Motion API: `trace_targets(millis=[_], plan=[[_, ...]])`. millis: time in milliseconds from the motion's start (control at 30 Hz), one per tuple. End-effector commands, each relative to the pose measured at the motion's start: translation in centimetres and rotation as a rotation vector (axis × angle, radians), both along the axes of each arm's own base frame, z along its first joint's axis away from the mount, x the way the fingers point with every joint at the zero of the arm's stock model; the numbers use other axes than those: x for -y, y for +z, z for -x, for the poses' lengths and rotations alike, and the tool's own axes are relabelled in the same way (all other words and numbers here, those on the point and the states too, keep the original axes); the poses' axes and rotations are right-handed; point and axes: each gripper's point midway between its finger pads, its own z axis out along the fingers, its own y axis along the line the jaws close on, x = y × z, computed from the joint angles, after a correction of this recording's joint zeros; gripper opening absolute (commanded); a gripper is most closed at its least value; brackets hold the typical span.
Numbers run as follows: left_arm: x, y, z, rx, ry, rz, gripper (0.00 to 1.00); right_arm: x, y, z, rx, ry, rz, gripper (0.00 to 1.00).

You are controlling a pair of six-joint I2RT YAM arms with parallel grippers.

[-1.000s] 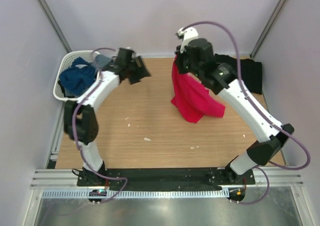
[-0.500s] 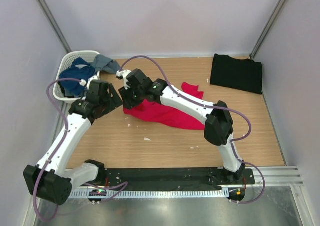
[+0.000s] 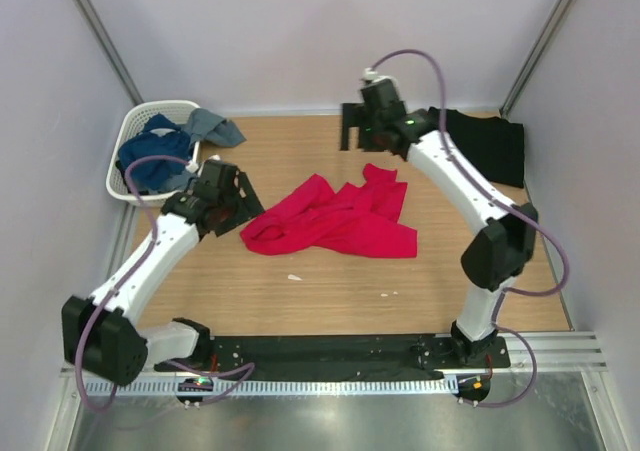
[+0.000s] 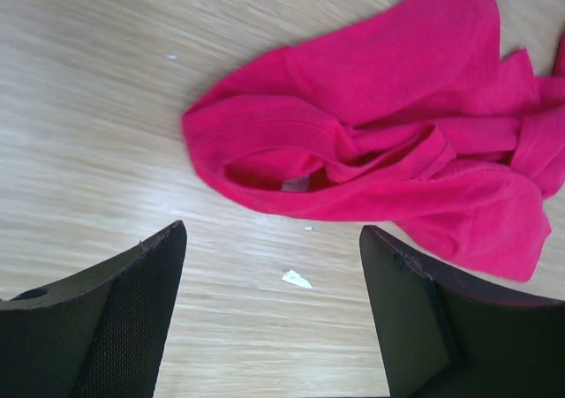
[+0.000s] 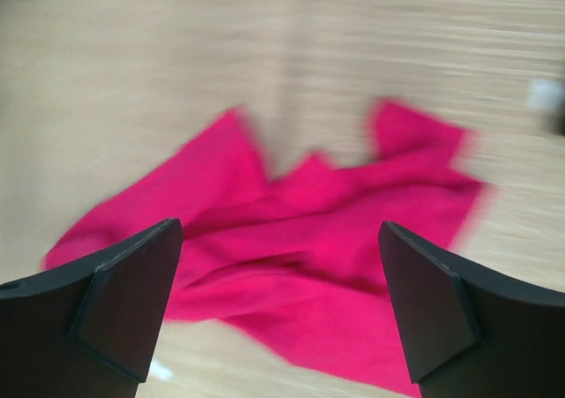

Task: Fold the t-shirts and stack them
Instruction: Flatten the tshirt out

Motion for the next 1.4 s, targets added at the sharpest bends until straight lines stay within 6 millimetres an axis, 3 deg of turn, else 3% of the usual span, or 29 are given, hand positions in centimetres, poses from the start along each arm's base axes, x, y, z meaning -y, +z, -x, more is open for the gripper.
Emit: trace_targets(millis=[0,33,67,100,133,167,200,233,300,333,467,633,867,967,1000,1100,1133,1200,1233,1300,1367], plan=[[4.9,1.9,-4.1,0.078,-0.098,0.038,0.78,10.5,0.0,0.1,-0.004,-0.268,0.097,0.99],[6.1,2.0,-4.6,0.076,-0.130,0.033,0.77,11.7,-0.6,0.2,-0.017,-0.295,0.108,0.99],[7.6,4.1,-6.1,0.123,-0.155,0.047,0.75,12.7,-1.2,0.2,-0.029,-0.322,0.110,0.99],[10.2,2.1,-6.3,0.074,-0.219,0.021,0.75,14.6,-2.9,0.3,-0.068,-0.367,0.121,0.99],[11.5,1.9,-6.8,0.078,-0.264,-0.001,0.75,15.1,-3.5,0.5,-0.082,-0.382,0.112,0.95],[13.2,3.0,-8.0,0.107,-0.293,0.003,0.75,15.5,-4.0,0.2,-0.084,-0.396,0.093,0.92],[15.0,2.2,-7.9,0.096,-0.340,-0.010,0.75,15.9,-5.7,0.6,-0.117,-0.403,0.089,0.89],[16.1,-0.3,-8.6,0.048,-0.369,-0.042,0.75,15.8,-6.4,0.5,-0.138,-0.399,0.049,0.85],[17.4,-0.9,-9.8,0.052,-0.421,-0.081,0.75,15.5,-7.6,0.2,-0.147,-0.398,0.023,0.82],[17.7,-3.2,-10.1,0.007,-0.435,-0.113,0.75,15.2,-7.8,0.1,-0.149,-0.392,0.009,0.79],[17.8,-5.0,-10.0,-0.040,-0.506,-0.161,0.73,13.5,-9.2,-0.5,-0.178,-0.352,-0.056,0.77],[17.7,-7.3,-8.1,-0.059,-0.625,-0.177,0.68,12.0,-11.9,-0.9,-0.231,-0.301,-0.088,0.77],[18.5,-8.4,-6.2,-0.070,-0.676,-0.103,0.63,10.1,-15.5,-1.6,-0.314,-0.249,-0.108,0.72],[18.1,-9.0,-6.0,-0.081,-0.670,-0.121,0.53,9.8,-16.7,-1.9,-0.337,-0.250,-0.105,0.68],[18.0,-8.8,-6.0,-0.077,-0.668,-0.122,0.50,9.7,-16.7,-2.1,-0.337,-0.251,-0.106,0.66],[17.8,-7.9,-5.7,-0.062,-0.674,-0.123,0.28,9.6,-17.0,-2.4,-0.336,-0.256,-0.104,0.59],[17.5,-7.5,-5.5,-0.062,-0.672,-0.127,0.18,9.6,-17.0,-2.5,-0.333,-0.265,-0.104,0.54],[16.8,-6.7,-5.1,-0.058,-0.664,-0.140,0.08,9.8,-17.2,-2.4,-0.334,-0.276,-0.098,0.48],[16.3,-5.4,-4.5,-0.050,-0.662,-0.140,0.02,9.8,-17.0,-2.5,-0.330,-0.281,-0.101,0.40],[15.4,-4.6,-3.4,-0.052,-0.665,-0.145,0.00,10.5,-16.9,-2.6,-0.315,-0.315,-0.082,0.32],[14.5,-2.4,-2.1,-0.021,-0.663,-0.135,0.00,10.9,-16.5,-2.8,-0.298,-0.333,-0.072,0.20]])
